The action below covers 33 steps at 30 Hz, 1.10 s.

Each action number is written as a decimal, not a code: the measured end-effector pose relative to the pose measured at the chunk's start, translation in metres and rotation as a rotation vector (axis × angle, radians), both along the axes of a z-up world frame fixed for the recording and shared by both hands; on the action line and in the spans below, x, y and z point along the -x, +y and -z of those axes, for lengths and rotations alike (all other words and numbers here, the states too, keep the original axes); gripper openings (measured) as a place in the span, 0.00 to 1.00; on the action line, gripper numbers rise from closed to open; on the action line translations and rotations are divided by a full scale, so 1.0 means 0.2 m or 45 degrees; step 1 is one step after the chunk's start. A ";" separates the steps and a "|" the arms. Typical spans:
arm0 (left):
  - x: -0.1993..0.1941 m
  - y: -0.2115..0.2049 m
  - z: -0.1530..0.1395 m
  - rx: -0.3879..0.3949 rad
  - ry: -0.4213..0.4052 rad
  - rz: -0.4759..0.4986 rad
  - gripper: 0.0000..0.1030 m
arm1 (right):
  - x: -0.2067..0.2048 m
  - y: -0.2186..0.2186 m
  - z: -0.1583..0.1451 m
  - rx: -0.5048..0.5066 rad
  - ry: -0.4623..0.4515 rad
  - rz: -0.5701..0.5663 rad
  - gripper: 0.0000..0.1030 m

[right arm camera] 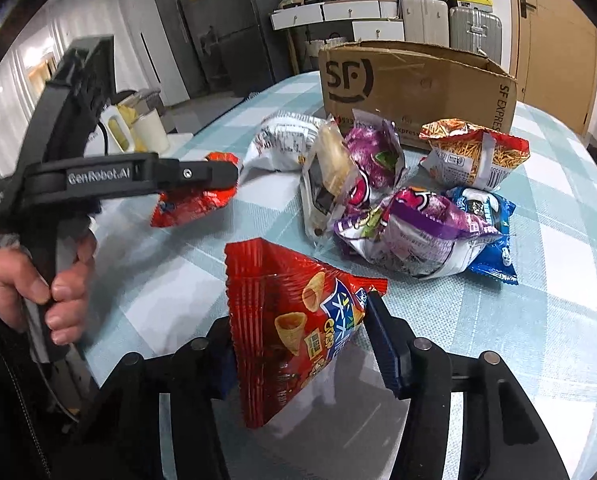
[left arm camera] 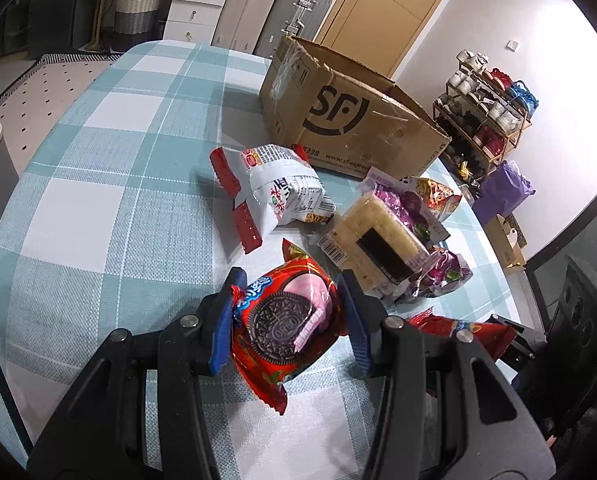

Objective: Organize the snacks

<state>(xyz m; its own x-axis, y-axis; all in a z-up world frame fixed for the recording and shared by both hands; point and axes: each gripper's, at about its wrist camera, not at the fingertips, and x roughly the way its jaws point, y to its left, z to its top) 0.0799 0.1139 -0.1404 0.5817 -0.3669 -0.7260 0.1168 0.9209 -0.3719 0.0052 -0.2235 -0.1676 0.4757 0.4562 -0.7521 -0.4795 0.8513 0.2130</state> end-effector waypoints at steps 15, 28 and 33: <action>-0.02 -0.01 -0.15 -0.003 -0.066 0.002 0.43 | -0.07 -0.17 -0.19 -0.294 -0.002 0.090 0.53; -0.09 -0.11 -0.32 -0.044 -0.118 0.016 0.43 | -0.14 -0.27 -0.31 -0.424 -0.071 0.093 0.53; -0.14 -0.15 -0.40 -0.061 -0.130 0.016 0.43 | -0.19 -0.32 -0.37 -0.458 -0.114 0.097 0.53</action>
